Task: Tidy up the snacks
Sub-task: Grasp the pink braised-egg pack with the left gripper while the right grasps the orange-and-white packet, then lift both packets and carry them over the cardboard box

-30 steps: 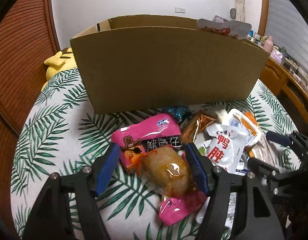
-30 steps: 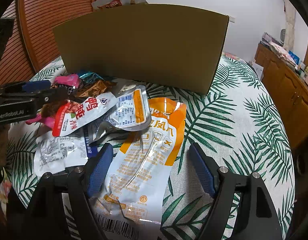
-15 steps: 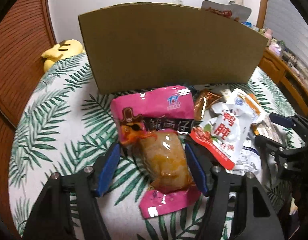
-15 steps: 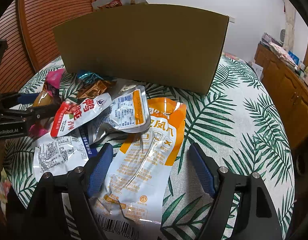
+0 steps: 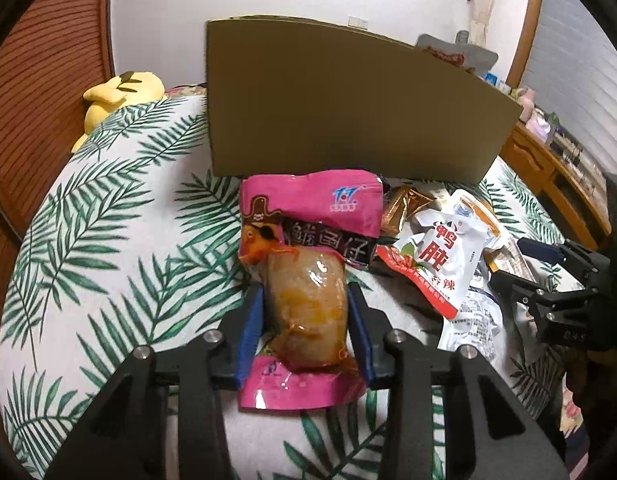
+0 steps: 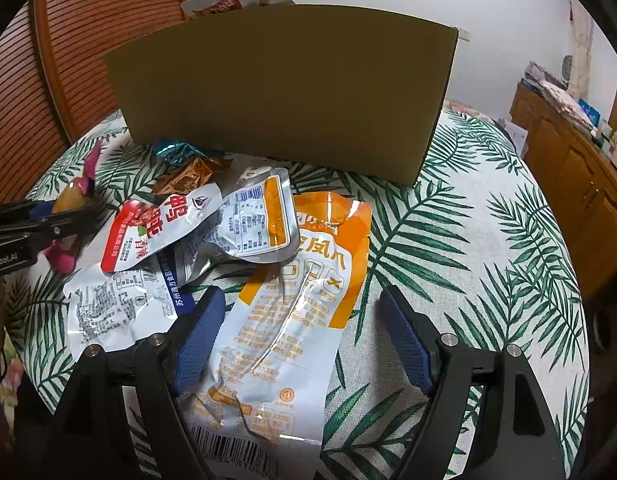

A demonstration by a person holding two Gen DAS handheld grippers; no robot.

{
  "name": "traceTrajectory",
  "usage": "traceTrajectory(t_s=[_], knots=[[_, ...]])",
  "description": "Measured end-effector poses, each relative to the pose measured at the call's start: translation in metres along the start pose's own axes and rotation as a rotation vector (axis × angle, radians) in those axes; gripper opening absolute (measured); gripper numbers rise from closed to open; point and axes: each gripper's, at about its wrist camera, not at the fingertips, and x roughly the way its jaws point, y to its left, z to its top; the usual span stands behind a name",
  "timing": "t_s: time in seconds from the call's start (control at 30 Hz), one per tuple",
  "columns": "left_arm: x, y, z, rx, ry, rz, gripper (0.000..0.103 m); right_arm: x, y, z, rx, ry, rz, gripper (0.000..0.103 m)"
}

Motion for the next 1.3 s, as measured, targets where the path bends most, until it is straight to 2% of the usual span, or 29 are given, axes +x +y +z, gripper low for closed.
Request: traceTrajectory(t_s=[0.33,0.43,0.47,0.57,0.7,1.3], knots=[[-0.007,0.004,-0.007,-0.010,-0.024,-0.023,0.039,-0.004,-0.010,-0.001,-0.020,0.039,0.019,0.080],[-0.008,0.003,-0.009,-0.010,-0.028,-0.029,0.039,-0.008,-0.012,-0.002,-0.025,0.046,0.029,0.069],[-0.008,0.003,-0.009,-0.011,-0.028,-0.031,0.039,-0.010,-0.013,-0.003,-0.027,0.046,0.031,0.061],[-0.008,0.003,-0.010,-0.014,-0.031,-0.039,0.039,-0.016,-0.019,-0.006,-0.031,0.041,0.048,0.048],[-0.010,0.002,-0.011,-0.016,-0.037,-0.048,0.039,-0.023,-0.026,-0.012,-0.023,0.038,0.059,0.039],[-0.023,-0.015,-0.004,0.012,-0.080,-0.072,0.039,-0.049,-0.038,-0.020,0.062,-0.037,0.062,0.039]])
